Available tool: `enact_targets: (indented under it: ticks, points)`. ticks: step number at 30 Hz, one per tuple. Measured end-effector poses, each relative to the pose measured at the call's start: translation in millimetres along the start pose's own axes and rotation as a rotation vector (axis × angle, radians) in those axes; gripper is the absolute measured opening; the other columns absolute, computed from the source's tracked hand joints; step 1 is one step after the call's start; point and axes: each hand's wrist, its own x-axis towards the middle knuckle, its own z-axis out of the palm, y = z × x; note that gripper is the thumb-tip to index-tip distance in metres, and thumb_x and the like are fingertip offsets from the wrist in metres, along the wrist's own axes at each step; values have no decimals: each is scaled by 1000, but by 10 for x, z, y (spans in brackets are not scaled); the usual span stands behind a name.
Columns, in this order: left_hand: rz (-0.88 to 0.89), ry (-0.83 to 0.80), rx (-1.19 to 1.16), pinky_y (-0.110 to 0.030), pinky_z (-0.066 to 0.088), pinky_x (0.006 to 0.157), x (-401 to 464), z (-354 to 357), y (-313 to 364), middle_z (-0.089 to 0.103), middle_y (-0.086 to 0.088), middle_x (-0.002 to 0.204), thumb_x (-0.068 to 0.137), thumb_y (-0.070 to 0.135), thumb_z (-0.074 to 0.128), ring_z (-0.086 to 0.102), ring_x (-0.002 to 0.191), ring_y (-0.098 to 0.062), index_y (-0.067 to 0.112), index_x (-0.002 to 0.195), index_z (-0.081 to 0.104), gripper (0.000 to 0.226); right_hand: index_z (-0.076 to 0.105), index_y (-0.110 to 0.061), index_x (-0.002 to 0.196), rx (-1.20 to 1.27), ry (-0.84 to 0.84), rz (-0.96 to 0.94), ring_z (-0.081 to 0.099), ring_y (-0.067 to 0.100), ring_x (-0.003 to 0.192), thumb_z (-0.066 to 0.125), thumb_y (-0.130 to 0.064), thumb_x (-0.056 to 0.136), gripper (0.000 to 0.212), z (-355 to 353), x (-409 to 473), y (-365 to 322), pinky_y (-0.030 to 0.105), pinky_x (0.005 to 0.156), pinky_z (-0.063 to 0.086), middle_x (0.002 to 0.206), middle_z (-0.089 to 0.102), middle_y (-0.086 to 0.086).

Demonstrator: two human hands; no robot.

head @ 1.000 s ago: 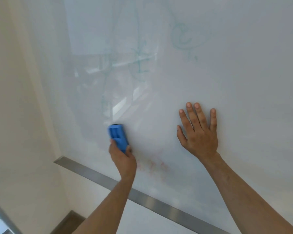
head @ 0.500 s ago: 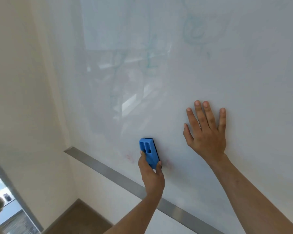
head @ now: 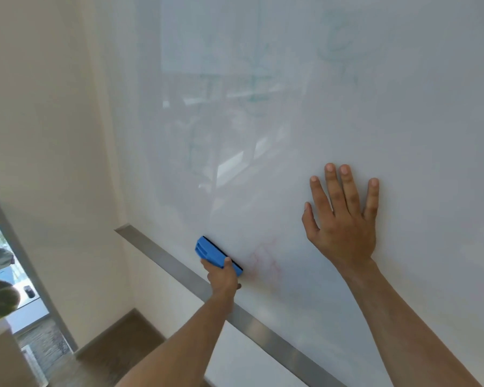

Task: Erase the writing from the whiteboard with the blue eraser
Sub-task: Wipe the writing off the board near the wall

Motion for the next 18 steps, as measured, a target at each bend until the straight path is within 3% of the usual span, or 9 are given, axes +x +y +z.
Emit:
enact_targets:
  ticks: [3, 5, 7, 9, 12, 15, 18]
  points:
    - [-148, -20, -17, -37, 55, 61, 115, -76, -12, 51, -10, 123, 101, 36, 46, 60, 104, -33, 23, 148, 12, 59, 54, -11, 141, 7, 0, 2, 40, 31, 142, 57, -27, 95, 49, -2, -5, 1, 59, 120, 19, 152, 44, 13]
    - [-173, -12, 5, -39, 54, 65, 68, -50, 60, 51, -13, 124, 101, 38, 44, 60, 102, -33, 21, 147, 13, 58, 54, -11, 141, 10, -8, -4, 39, 31, 143, 57, -27, 95, 49, -6, -9, 3, 59, 120, 19, 152, 44, 13]
    - [-51, 12, 132, -44, 54, 81, -112, 46, 81, 47, -14, 127, 102, 40, 41, 58, 97, -31, 23, 153, 3, 66, 54, -11, 141, 15, -14, -2, 38, 31, 143, 57, -27, 95, 48, -7, -15, 3, 60, 120, 20, 153, 43, 13]
    - [193, -12, 268, -45, 50, 91, -423, 184, -34, 44, -15, 132, 102, 41, 41, 56, 102, -32, 23, 154, -7, 73, 56, -11, 140, 7, -5, -1, 39, 31, 143, 58, -26, 94, 48, 0, -14, 0, 60, 119, 21, 152, 44, 13]
    - [429, -108, 424, -32, 45, 82, -988, 431, -352, 37, -1, 127, 100, 49, 37, 50, 96, -17, 31, 151, -20, 79, 56, -11, 139, 18, 2, 0, 39, 31, 142, 58, -26, 94, 47, -6, -3, -1, 60, 118, 22, 152, 44, 13]
    - [493, -116, 457, -24, 44, 77, -1246, 592, -541, 27, 11, 118, 100, 51, 33, 47, 95, -8, 47, 138, -33, 77, 56, -11, 139, 30, -6, -9, 39, 31, 142, 58, -26, 95, 47, -18, -11, 17, 59, 119, 21, 152, 44, 14]
    - [511, -114, 445, -25, 42, 77, -1147, 557, -536, 28, 9, 121, 101, 48, 35, 46, 96, -9, 51, 132, -37, 78, 56, -11, 139, 49, 1, -14, 38, 31, 143, 58, -25, 95, 47, -16, -19, 31, 58, 120, 19, 151, 45, 13]
